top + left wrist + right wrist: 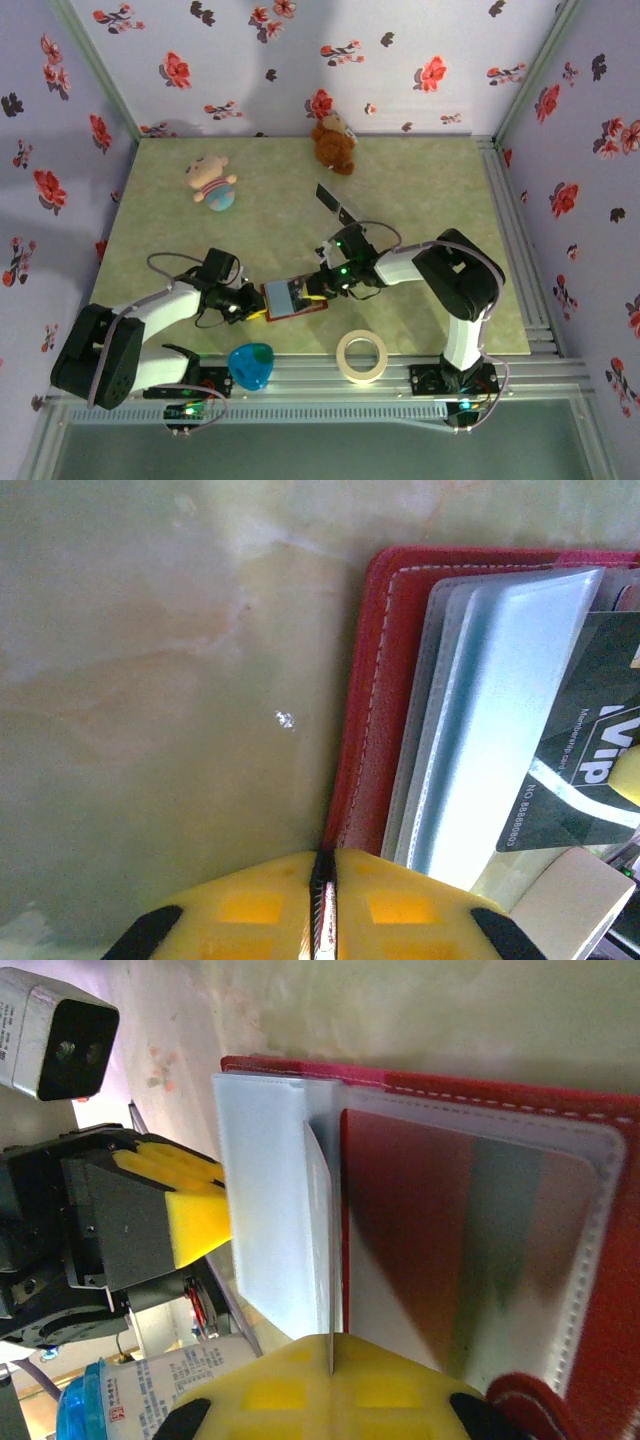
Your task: Put the credit cards into the card holder
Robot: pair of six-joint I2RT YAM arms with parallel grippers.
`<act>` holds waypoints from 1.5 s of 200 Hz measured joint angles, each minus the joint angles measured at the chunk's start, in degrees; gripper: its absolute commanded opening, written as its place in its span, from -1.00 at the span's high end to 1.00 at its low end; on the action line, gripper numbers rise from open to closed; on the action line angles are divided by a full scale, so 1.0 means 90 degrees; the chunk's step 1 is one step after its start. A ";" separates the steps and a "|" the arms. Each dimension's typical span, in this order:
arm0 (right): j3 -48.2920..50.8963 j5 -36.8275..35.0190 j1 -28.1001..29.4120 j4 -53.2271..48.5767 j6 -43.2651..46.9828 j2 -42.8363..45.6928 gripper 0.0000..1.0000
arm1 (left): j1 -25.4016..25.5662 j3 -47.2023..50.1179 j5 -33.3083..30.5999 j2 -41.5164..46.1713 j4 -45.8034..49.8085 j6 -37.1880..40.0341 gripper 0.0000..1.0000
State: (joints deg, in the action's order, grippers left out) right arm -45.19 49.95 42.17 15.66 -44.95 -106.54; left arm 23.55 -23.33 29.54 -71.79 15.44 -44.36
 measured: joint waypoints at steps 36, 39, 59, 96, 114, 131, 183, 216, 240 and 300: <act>0.0017 0.0090 0.0010 0.0313 -0.0192 -0.0104 0.99 | 0.0000 0.0000 0.0000 -0.0002 0.0000 0.0019 0.72; 0.0017 0.0102 0.0012 0.0338 -0.0204 -0.0121 0.97 | 0.0000 0.0000 0.0002 -0.0005 0.0000 0.0022 0.72; 0.0017 0.0148 0.0010 0.0449 -0.0248 -0.0206 0.81 | 0.0000 -0.0024 0.0002 -0.0029 0.0015 0.0049 0.72; 0.0017 0.0168 0.0012 0.0617 -0.0328 -0.0296 0.79 | 0.0000 -0.0034 0.0000 -0.0029 0.0034 0.0117 0.73; 0.0019 0.0148 0.0017 0.0636 -0.0369 -0.0296 0.79 | 0.0000 -0.0034 0.0000 -0.0029 0.0041 0.0146 0.74; 0.0017 0.0109 0.0022 0.0566 -0.0308 -0.0284 0.80 | 0.0000 -0.0078 -0.0024 -0.0049 0.0109 0.0202 0.74; -0.0420 -0.0022 0.0039 -0.0461 0.0476 -0.0228 0.85 | 0.0000 -0.0189 -0.0051 -0.0138 0.0262 0.0359 0.74; -0.0668 -0.0041 0.0041 -0.0957 0.0913 -0.0238 0.85 | 0.0000 -0.0189 -0.0053 -0.0136 0.0270 0.0408 0.75; -0.0709 -0.0073 0.0041 -0.1134 0.1120 -0.0238 0.85 | 0.0000 -0.0189 -0.0056 -0.0136 0.0277 0.0457 0.76; -0.0726 -0.0192 0.0063 -0.1256 0.1217 -0.0219 0.83 | 0.0019 -0.0226 -0.0175 0.0000 0.0457 0.0478 0.76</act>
State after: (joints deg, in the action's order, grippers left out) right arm -51.72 48.23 42.74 4.36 -34.00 -108.51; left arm 23.73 -25.36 27.97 -71.79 19.55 -40.05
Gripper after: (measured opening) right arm 0.082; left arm 0.123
